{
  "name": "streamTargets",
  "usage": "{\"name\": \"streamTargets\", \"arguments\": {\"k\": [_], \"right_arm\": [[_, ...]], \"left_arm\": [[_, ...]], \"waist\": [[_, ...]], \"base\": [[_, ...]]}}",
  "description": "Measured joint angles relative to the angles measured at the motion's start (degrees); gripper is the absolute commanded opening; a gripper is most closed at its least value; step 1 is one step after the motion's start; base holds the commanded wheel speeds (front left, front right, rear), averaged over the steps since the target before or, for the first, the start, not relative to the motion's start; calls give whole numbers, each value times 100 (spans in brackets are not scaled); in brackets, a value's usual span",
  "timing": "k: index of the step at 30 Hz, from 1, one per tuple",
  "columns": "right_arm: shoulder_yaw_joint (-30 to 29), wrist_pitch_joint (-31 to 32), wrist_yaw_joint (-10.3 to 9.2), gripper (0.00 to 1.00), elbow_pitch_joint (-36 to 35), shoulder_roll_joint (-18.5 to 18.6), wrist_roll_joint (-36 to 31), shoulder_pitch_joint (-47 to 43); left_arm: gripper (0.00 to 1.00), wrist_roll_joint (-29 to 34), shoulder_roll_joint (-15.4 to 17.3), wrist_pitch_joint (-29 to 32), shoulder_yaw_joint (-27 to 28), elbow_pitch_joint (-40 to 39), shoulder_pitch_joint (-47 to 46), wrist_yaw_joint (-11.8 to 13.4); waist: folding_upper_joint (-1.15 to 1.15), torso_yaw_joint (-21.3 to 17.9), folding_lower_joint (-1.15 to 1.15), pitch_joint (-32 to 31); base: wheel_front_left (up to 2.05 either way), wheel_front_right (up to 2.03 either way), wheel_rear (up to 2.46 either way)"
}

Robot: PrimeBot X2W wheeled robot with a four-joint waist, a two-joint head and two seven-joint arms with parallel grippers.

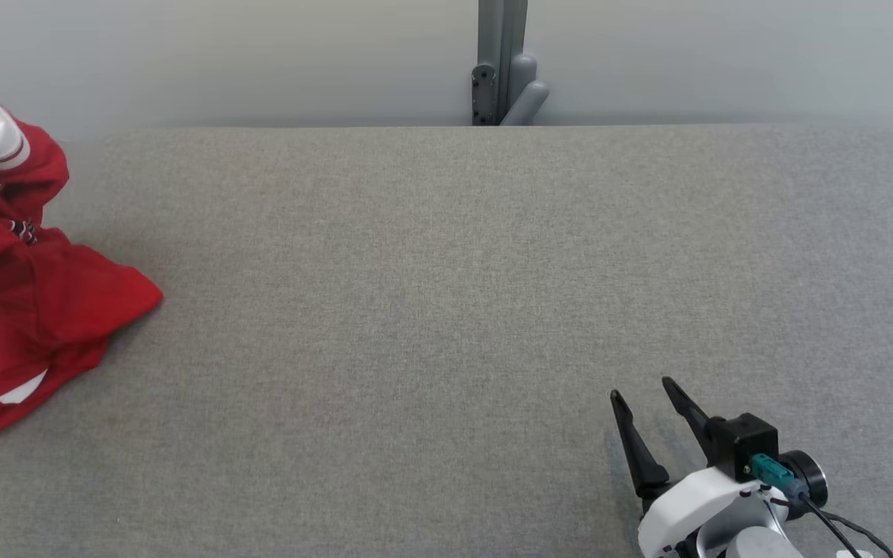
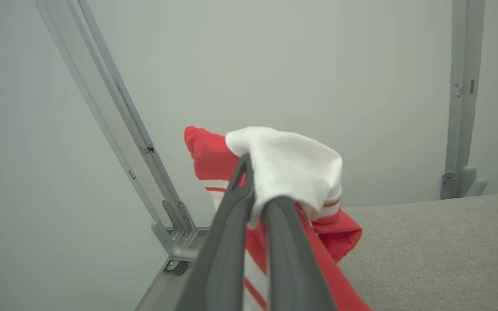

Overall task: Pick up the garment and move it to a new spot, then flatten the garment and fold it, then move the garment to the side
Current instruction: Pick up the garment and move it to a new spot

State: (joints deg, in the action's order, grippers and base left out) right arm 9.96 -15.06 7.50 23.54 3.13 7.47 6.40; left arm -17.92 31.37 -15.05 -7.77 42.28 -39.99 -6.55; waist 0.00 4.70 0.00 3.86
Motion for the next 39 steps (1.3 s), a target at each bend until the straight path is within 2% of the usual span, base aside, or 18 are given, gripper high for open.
{"name": "streamTargets", "arguments": {"k": [3,9,14,19,25,31,32,34,39], "right_arm": [[-30,0,-1,100,10,-18,24,-88],[-38,0,-1,100,-9,-25,43,-152],[-33,0,-1,100,-12,-26,38,-148],[-24,0,-1,100,-11,-29,36,-140],[-104,0,-1,100,-47,-29,15,-136],[-15,0,0,100,-59,-31,47,-93],[-12,0,-1,100,-62,-29,55,-83],[-7,0,0,100,-73,-29,60,-64],[-62,0,-1,100,-102,-29,59,-49]], "left_arm": [[0,54,-52,0,-136,-266,-40,-30],[0,-27,-472,0,-381,-795,-63,-74],[0,-170,-1009,0,-687,-1189,-31,-77],[0,-431,-1696,0,-926,-1456,46,-82],[0,-547,-2221,-1,-1366,-1641,44,-83],[0,-620,-2359,-9,-1704,-1198,305,-85],[9,-620,-2357,-9,-1706,-1063,363,-85],[0,-624,-2342,-9,-1608,-768,505,-85],[0,-619,-2197,-7,-1149,-266,779,-86]], "waist": [[0,-84,0,-163],[0,-396,0,-322],[0,-707,0,-379],[0,-1042,0,-394],[0,-1440,0,-371],[0,-1793,0,-287],[0,-1845,0,-266],[0,-1938,0,-220],[0,-2035,0,-113]], "base": [[0,0,0],[0,0,0],[0,0,0],[0,0,0],[0,0,0],[0,0,0],[0,0,0],[0,0,0],[0,0,0]]}}
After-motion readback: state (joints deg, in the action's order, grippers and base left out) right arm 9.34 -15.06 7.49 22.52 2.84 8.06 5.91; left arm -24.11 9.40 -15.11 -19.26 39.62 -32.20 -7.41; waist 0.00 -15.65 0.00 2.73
